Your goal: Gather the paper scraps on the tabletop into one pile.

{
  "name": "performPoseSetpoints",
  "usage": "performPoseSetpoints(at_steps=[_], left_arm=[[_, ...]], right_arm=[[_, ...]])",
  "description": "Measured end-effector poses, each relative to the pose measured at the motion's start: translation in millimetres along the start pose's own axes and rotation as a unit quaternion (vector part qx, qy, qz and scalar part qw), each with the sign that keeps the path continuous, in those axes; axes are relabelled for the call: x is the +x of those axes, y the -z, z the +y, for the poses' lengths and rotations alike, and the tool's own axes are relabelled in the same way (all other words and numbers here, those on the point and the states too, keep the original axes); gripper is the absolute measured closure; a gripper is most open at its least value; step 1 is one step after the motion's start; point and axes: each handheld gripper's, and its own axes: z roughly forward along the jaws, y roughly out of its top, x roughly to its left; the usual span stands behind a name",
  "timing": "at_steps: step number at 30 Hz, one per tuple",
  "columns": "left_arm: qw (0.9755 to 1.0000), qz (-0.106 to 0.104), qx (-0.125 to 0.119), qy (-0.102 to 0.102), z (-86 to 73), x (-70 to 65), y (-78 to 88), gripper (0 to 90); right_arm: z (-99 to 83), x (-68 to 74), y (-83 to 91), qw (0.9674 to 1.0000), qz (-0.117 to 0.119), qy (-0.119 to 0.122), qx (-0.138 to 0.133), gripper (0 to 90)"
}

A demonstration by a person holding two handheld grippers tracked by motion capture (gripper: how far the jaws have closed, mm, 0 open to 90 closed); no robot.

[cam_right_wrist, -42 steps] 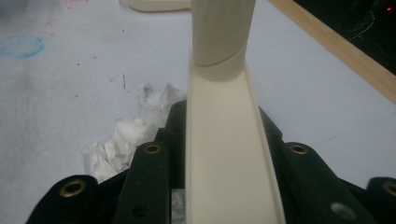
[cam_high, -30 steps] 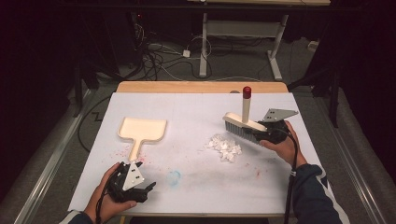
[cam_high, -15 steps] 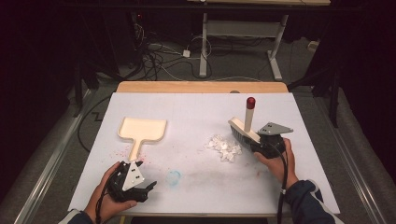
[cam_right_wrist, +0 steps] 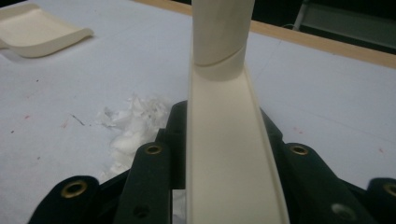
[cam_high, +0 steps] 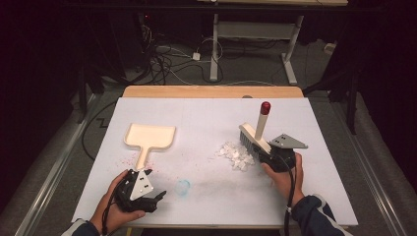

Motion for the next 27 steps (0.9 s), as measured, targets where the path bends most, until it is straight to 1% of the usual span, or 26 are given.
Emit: performPoseSetpoints(at_steps=[6, 8, 10, 11, 12, 14, 15, 17, 19, 20, 22, 24, 26, 27], left_arm=[[1.0, 0.001, -0.001, 0.002, 0.3, 0.0, 0.3, 19.4], [1.0, 0.002, -0.001, 0.002, 0.6, 0.1, 0.2, 19.4], [1.0, 0.001, 0.0, 0.001, 0.7, 0.5, 0.1, 19.4], [1.0, 0.001, 0.0, 0.001, 0.8, 0.6, 0.0, 19.4], [1.0, 0.001, 0.0, 0.001, 0.9, 0.7, -0.1, 19.4], [1.0, 0.001, 0.0, 0.002, 1.0, 0.6, -0.6, 19.4], [1.0, 0.001, 0.0, 0.002, 1.1, 0.7, -0.9, 19.4], [1.0, 0.0, 0.001, 0.002, 1.4, 0.7, -1.5, 19.4], [1.0, 0.0, 0.001, 0.002, 1.6, 0.5, -1.8, 19.4], [1.0, 0.0, 0.001, 0.001, 1.6, 0.4, -1.8, 19.4], [1.0, 0.001, 0.001, 0.002, 1.7, 0.3, -1.8, 19.4], [1.0, 0.001, 0.0, 0.002, 1.7, 0.3, -1.5, 19.4], [1.0, 0.001, 0.0, 0.002, 1.4, 0.8, -1.2, 19.4], [1.0, 0.001, 0.0, 0.002, 1.2, 1.1, -1.2, 19.4]], right_arm=[[1.3, -4.5, 6.4, 0.9992, -0.036, 0.005, -0.018, 67.7], [-1.7, -4.7, 5.7, 0.9985, -0.052, 0.006, -0.015, 67.7], [-6.0, -4.1, 2.2, 0.9984, -0.056, 0.008, -0.007, 67.7], [-8.0, -3.3, -0.4, 0.9983, -0.057, 0.011, -0.001, 67.7], [-9.9, -2.5, -3.0, 0.9985, -0.054, 0.01, 0.004, 67.7], [-12.5, 1.9, -6.4, 0.999, -0.045, 0.007, 0.0, 67.7], [-11.8, 5.1, -7.7, 0.999, -0.042, 0.012, 0.0, 67.7], [-10.8, 13.7, -10.3, 0.9993, -0.036, 0.013, -0.002, 67.7], [-8.9, 21.2, -14.0, 0.9994, -0.03, 0.019, -0.004, 67.7], [-7.6, 24.6, -15.7, 0.9992, -0.031, 0.024, -0.006, 67.7], [-5.3, 31.6, -18.6, 0.9993, -0.029, 0.022, -0.006, 67.7], [-3.4, 37.5, -20.6, 0.9989, -0.035, 0.031, -0.007, 67.7], [-1.9, 40.6, -20.6, 0.9984, -0.042, 0.038, -0.01, 67.7], [-1.1, 39.9, -19.8, 0.9978, -0.045, 0.047, -0.014, 67.7]])
